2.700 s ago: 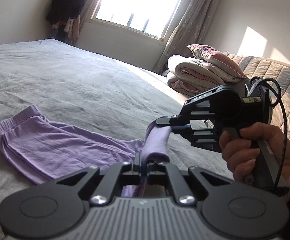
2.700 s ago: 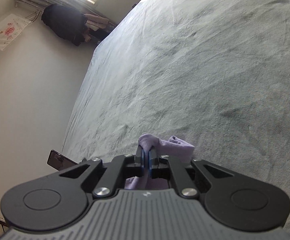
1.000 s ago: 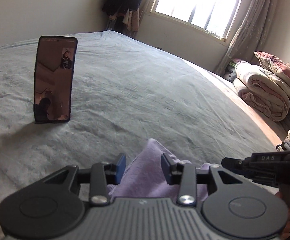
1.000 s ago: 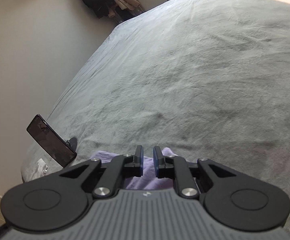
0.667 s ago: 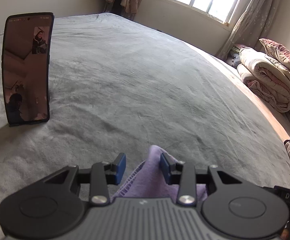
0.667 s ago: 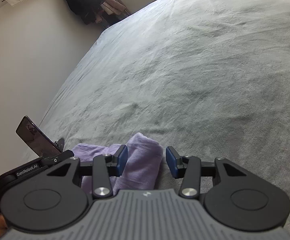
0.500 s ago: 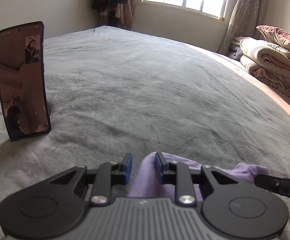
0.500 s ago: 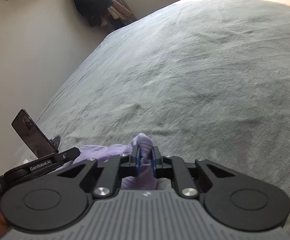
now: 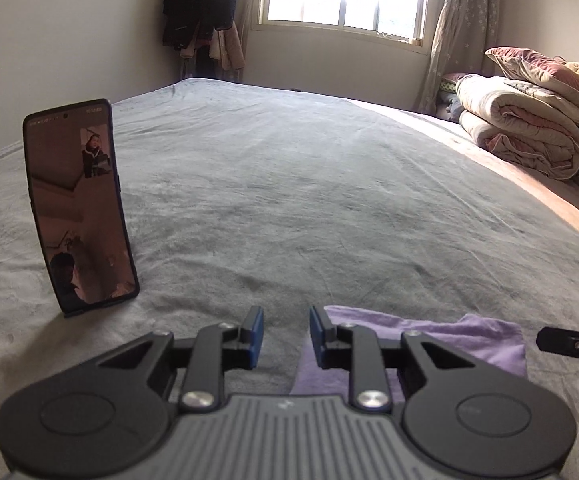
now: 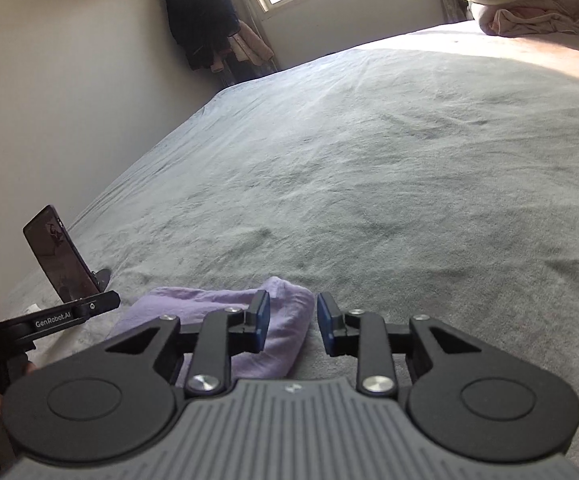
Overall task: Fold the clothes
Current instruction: 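Open both grippers to release the folded pants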
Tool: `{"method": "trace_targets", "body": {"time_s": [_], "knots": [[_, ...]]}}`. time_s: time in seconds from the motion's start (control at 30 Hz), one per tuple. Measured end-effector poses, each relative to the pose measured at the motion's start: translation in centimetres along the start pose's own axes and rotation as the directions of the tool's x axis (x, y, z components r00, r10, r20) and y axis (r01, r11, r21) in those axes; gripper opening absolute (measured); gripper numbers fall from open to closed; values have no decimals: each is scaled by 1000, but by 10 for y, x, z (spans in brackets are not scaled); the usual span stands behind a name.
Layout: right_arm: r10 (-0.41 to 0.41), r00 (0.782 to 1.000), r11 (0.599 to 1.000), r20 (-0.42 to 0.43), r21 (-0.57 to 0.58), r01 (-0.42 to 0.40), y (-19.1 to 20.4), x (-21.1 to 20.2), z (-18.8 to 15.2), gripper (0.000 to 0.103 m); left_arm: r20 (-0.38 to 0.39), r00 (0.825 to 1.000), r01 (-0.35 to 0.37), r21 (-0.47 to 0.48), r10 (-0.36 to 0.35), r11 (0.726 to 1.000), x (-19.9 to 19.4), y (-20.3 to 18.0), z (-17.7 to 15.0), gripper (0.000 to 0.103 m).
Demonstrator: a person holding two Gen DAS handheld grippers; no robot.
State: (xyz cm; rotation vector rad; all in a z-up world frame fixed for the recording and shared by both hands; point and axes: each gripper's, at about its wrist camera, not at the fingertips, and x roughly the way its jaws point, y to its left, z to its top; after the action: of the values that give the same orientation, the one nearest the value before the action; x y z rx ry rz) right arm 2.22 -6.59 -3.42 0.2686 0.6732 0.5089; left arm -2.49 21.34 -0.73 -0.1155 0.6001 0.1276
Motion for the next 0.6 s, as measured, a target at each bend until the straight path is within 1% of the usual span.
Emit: {"method": "trace_targets", "body": {"time_s": [0.07,0.13,0.2,0.3,0.33,0.4,0.43,0.47,0.53,0.6], "knots": [[23,1000,997,-8,-69,-24,14,-7,-8,31,-5,998,56,50,-56,997,-11,-5,-5,26],[40,999,988,-19,-145,-42,31,-11,-17,31,-18,998,67,97,-65,993,-17,-10,-13,26],[42,999,977,-30,-207,-47,43,-10,-28,32,-48,998,46,129,-40,991,-16,-15,-25,26],[24,998,955,-53,-294,-39,55,-10,-46,32,-78,997,23,118,-14,993,-13,-8,-42,27],[18,998,949,-59,-313,-36,56,-12,-51,32,-73,997,16,119,-8,993,-14,-5,-45,31],[5,998,942,-69,-335,-28,52,-16,-60,33,-65,998,7,123,1,992,-18,-2,-48,36],[-1,997,938,-74,-346,-25,51,-18,-64,34,-62,998,3,126,5,992,-20,0,-49,37],[-7,997,934,-79,-358,-22,49,-21,-69,34,-58,998,0,128,8,992,-22,1,-49,37],[-5,996,941,-86,-339,-25,43,-27,-72,35,-44,999,-7,123,13,992,-26,2,-45,37],[-1,997,945,-77,-326,-24,44,-34,-69,35,-6,1000,-12,124,12,992,-36,0,-41,37]]}}
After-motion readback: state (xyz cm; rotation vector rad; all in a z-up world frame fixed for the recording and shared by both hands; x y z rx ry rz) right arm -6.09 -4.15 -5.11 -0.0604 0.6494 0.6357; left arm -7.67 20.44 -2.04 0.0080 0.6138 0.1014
